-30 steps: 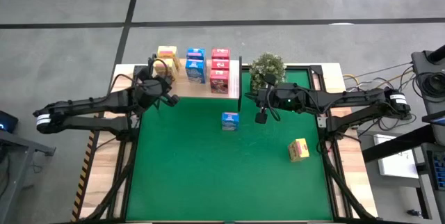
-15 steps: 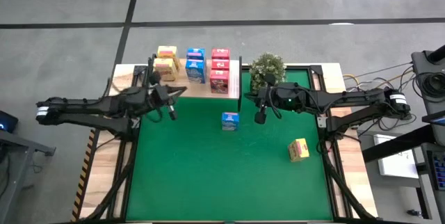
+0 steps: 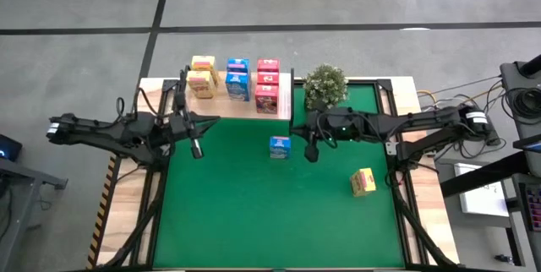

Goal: Stack cereal on shelf
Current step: Put the blue cereal box on the shelf aligned with the other blue cereal boxes

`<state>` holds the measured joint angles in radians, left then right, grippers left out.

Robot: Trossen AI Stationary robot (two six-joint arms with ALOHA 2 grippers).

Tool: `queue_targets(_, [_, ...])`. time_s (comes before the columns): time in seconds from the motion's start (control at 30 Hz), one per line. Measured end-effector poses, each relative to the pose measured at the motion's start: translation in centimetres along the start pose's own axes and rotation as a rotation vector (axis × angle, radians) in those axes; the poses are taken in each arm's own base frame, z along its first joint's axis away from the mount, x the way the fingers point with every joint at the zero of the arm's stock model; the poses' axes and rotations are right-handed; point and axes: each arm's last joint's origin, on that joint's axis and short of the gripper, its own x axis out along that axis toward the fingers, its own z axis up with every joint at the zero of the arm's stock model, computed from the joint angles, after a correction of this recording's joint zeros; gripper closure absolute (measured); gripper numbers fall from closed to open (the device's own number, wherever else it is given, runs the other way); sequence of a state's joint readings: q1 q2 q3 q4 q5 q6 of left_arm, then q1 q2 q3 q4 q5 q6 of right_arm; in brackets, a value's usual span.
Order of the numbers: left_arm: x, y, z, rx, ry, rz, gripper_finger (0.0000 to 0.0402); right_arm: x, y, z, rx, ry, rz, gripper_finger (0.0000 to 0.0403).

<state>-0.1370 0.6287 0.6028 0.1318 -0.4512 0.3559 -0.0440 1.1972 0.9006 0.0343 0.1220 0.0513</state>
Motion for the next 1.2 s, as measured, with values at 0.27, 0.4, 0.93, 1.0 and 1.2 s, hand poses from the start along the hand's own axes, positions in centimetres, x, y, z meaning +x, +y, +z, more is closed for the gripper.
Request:
queue_targets(0.27, [0.0, -0.1, -0.4, -0.011, 0.023, -0.008, 0.0402, 1.0, 0.3, 2.8, 0.007, -0.008, 0.002, 0.039])
queue_targets(0.4, [0.2, -0.5, -1.1, -0.034, 0.043, -0.014, 0.0402, 2.3, 0.6, 3.8, -0.001, 0.035, 0.0, 0.039])
queue_targets(0.93, [0.1, -1.0, -1.4, -0.148, 0.025, -0.071, 0.0402, 5.2, 3.8, 3.3, -0.002, 0.633, -0.006, 0.039])
queue_targets(1.0, [0.1, -1.0, -1.4, -0.154, 0.025, -0.072, 0.0402, 5.4, 3.9, 3.1, 0.002, 0.641, -0.008, 0.039])
queue_targets(1.2, [0.1, -1.0, -1.4, -0.158, 0.022, -0.071, 0.0402, 5.5, 3.8, 3.0, 0.008, 0.628, -0.021, 0.0367])
